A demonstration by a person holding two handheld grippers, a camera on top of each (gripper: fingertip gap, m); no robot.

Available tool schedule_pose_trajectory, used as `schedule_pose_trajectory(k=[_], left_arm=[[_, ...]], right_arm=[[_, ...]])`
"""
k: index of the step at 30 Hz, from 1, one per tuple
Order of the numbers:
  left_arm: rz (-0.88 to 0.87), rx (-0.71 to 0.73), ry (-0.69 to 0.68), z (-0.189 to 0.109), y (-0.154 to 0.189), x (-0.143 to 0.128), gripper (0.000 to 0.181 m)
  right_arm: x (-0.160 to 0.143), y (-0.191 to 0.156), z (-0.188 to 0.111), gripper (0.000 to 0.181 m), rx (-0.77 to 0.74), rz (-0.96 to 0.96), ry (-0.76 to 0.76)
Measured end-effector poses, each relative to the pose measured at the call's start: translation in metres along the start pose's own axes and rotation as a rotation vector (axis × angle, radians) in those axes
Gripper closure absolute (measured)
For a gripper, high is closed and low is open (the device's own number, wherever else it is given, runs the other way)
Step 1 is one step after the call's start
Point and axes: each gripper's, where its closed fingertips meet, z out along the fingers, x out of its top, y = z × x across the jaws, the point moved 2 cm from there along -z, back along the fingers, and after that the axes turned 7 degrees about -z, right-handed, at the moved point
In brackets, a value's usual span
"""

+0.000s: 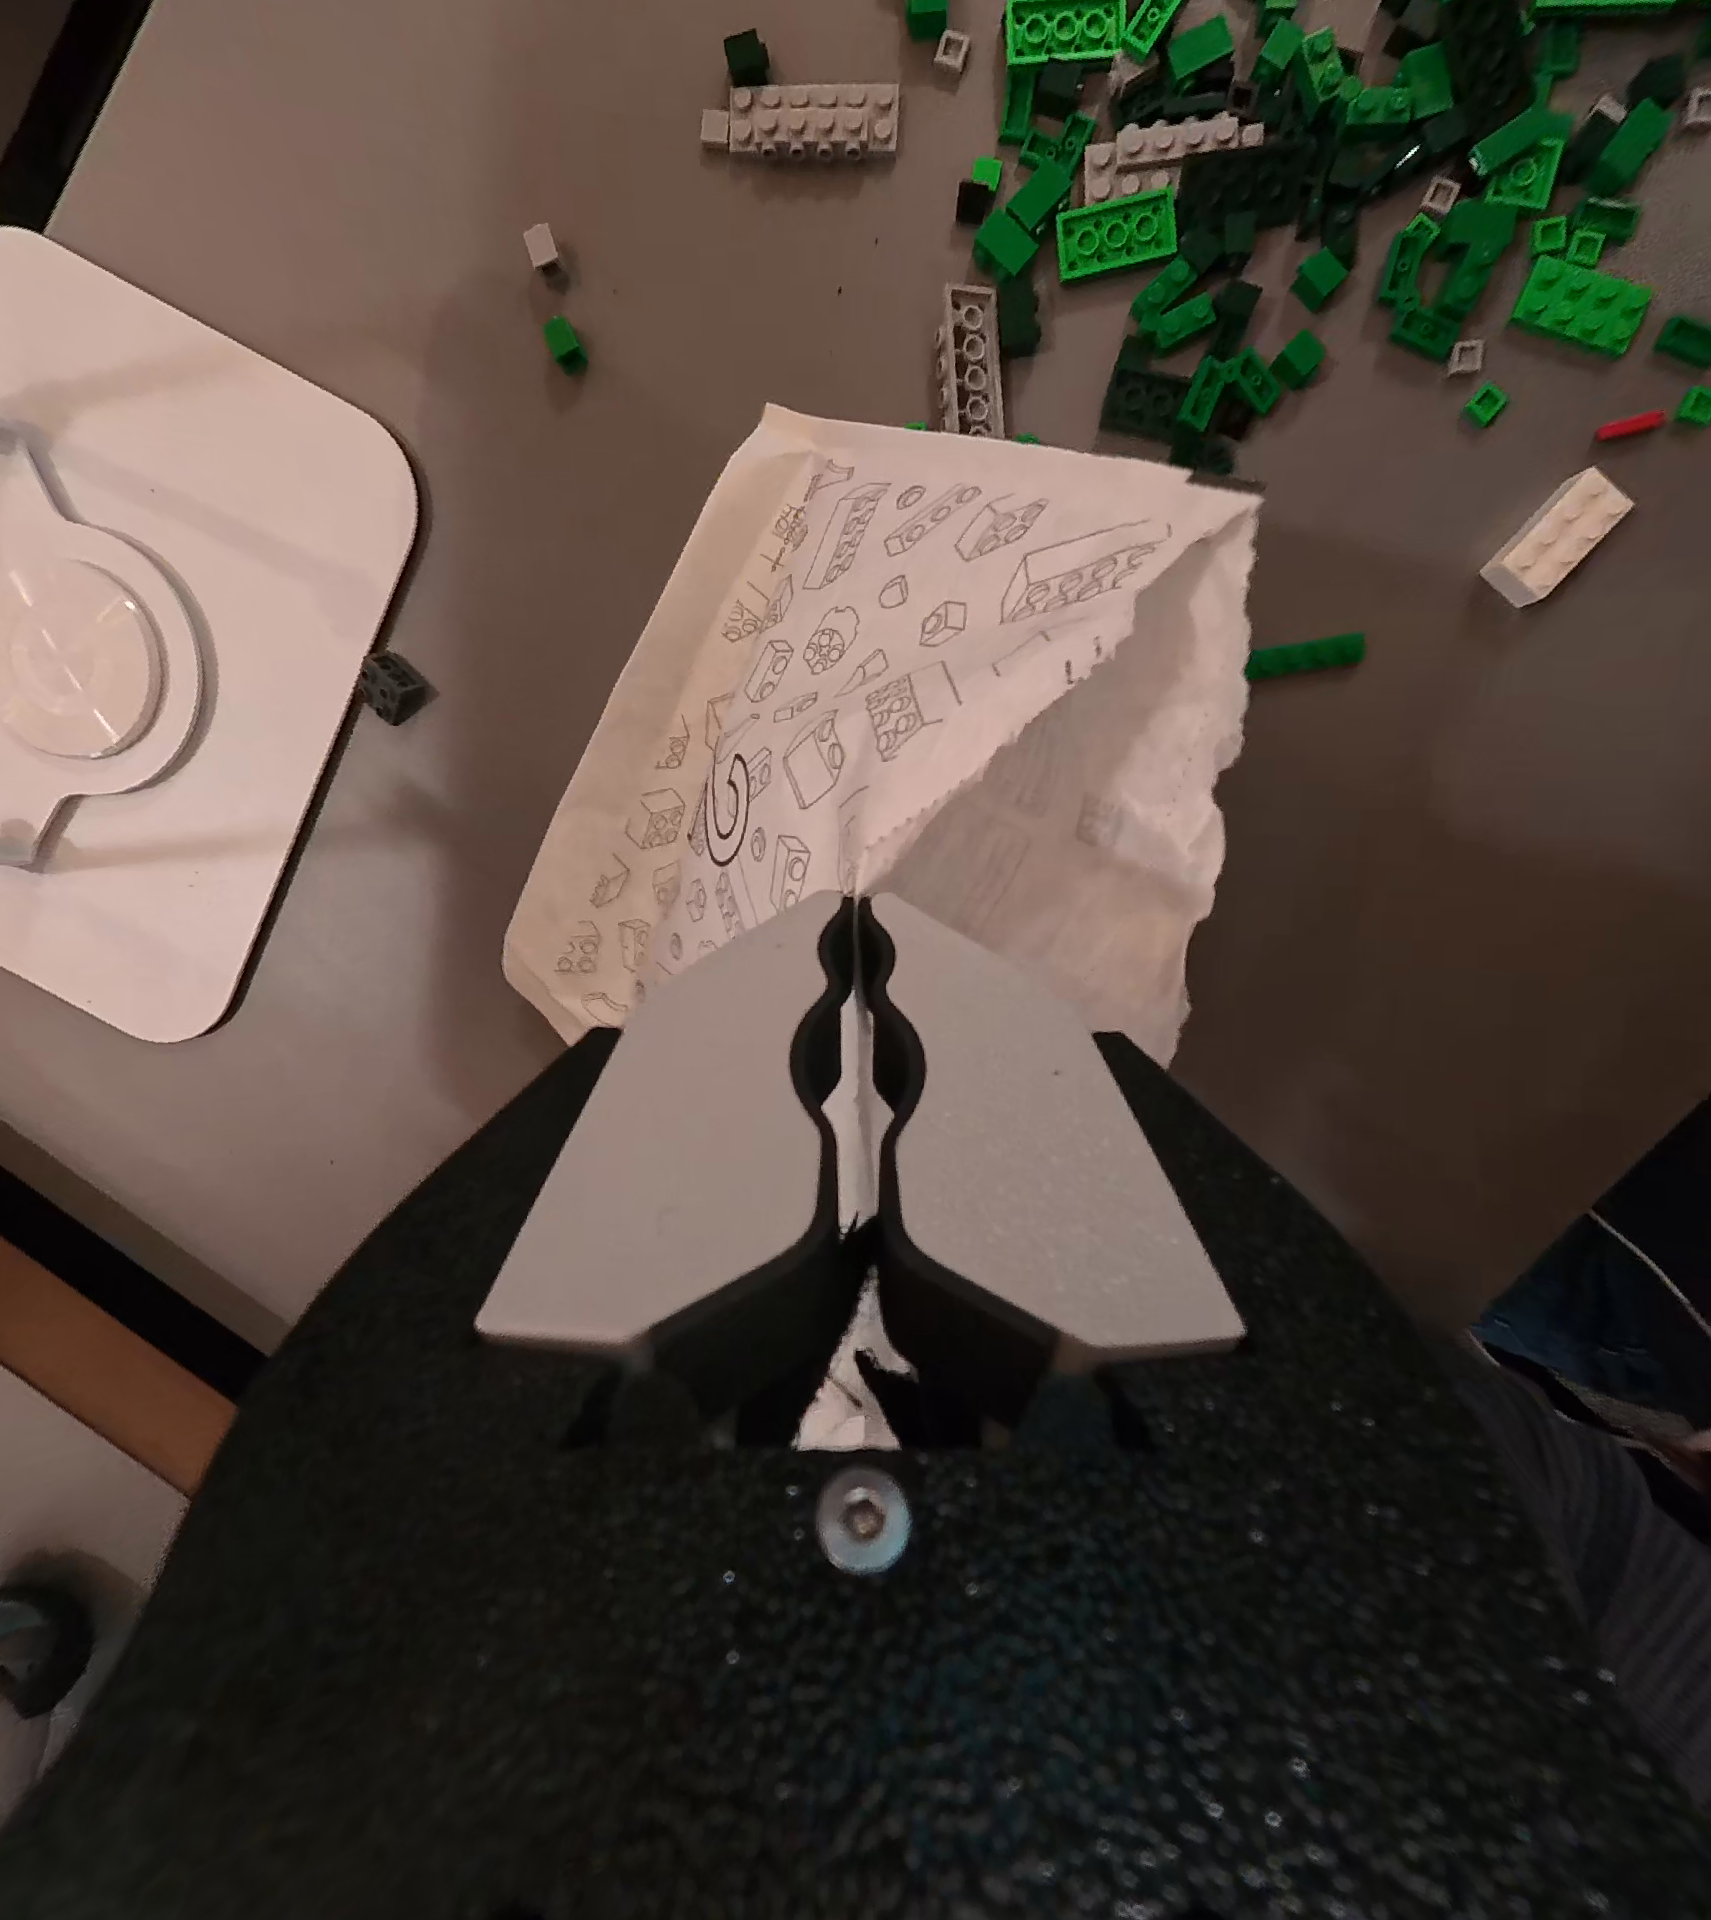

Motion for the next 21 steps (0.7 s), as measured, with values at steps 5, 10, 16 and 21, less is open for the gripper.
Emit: schedule_pose_trajectory(k=[5, 10, 16, 21], left_arm=[[0.010, -0.038, 0.005, 0.003, 0.005, 0.003, 0.181], [0.044, -0.117, -0.021, 0.010, 0.023, 0.009, 0.181], [0.055, -0.129, -0.010, 0.012, 0.025, 0.017, 0.181], [0.052, -0.074, 0.034, 0.009, 0.014, 0.022, 0.181]], right_arm=[[0.075, 0.011, -0.004, 0.130, -0.059, -0.140, 0.134], [0.112, -0.006, 0.004, 0.130, -0.022, -0.218, 0.284], [0.117, -0.028, 0.012, 0.130, 0.131, -0.270, 0.345], [0.122, -0.048, 0.021, 0.130, 0.200, -0.387, 0.389]])
